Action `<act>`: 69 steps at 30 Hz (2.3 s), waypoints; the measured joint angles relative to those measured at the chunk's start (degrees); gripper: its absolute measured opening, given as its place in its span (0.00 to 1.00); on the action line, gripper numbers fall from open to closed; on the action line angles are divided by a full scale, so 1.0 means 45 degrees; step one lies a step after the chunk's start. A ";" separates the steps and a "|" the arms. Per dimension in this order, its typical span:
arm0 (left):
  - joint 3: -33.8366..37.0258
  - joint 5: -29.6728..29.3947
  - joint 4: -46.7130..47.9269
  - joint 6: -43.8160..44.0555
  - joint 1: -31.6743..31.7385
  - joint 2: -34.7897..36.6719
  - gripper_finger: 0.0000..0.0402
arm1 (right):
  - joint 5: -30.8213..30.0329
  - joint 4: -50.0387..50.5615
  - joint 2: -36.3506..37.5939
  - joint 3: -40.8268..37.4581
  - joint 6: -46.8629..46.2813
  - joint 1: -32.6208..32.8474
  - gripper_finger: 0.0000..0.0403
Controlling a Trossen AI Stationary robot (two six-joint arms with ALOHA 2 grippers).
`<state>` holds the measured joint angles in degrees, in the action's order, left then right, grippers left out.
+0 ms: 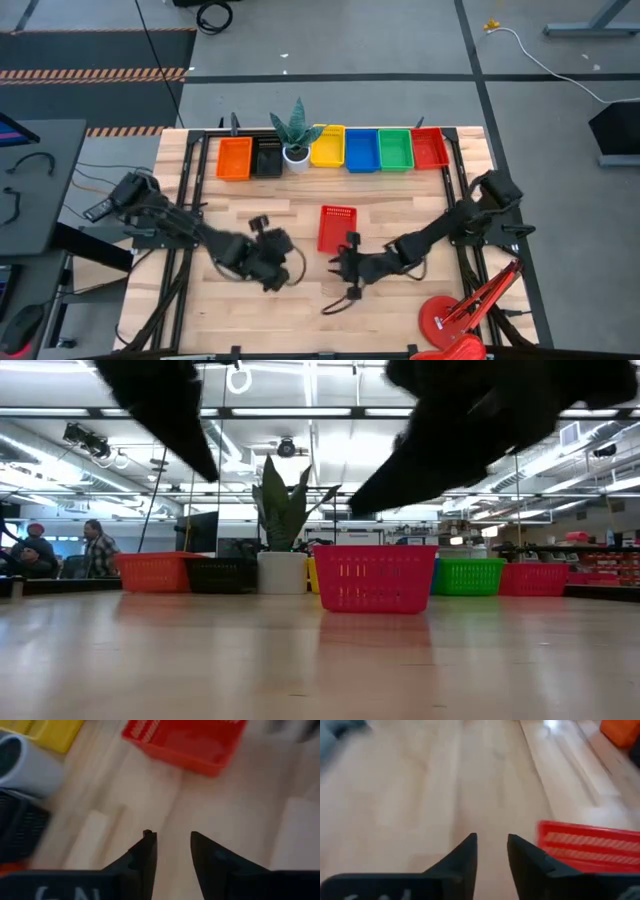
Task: Stack baskets by color
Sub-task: Stack the bottom red bin on the top red bin
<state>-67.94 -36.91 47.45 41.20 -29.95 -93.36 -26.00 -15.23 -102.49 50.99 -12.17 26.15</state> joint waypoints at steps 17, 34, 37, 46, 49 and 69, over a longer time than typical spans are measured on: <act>0.5041 -0.0983 -0.4466 0.2650 -0.0928 0.0436 0.23 | 0.1436 0.8178 -0.1455 0.4209 -0.0396 -0.1321 0.33; 0.5193 -0.1079 -0.5145 0.2197 -0.0964 0.0436 0.23 | 0.1179 1.0282 -0.0351 0.4300 0.0353 -0.1546 0.05; 0.5193 -0.1082 -0.5263 0.2061 -0.0967 0.0436 0.23 | 0.0572 1.1839 0.0411 0.4301 0.0415 -0.1923 0.13; 0.5188 -0.1082 -0.5651 0.1836 -0.0967 0.0431 0.23 | 0.1955 1.2000 0.0466 0.3621 0.3434 -0.4000 0.36; 0.5188 -0.1077 -0.5688 0.1834 -0.0967 0.0426 0.23 | 0.3326 1.1775 0.0246 0.3409 0.3914 -0.4593 0.38; 0.5188 -0.1081 -0.6074 0.1557 -0.0943 0.0421 0.23 | 0.1891 1.3887 0.2268 0.2907 0.2949 -0.4160 0.02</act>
<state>-44.60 -41.77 20.12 48.21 -34.20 -91.46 -17.49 47.26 -92.29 64.07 1.10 7.43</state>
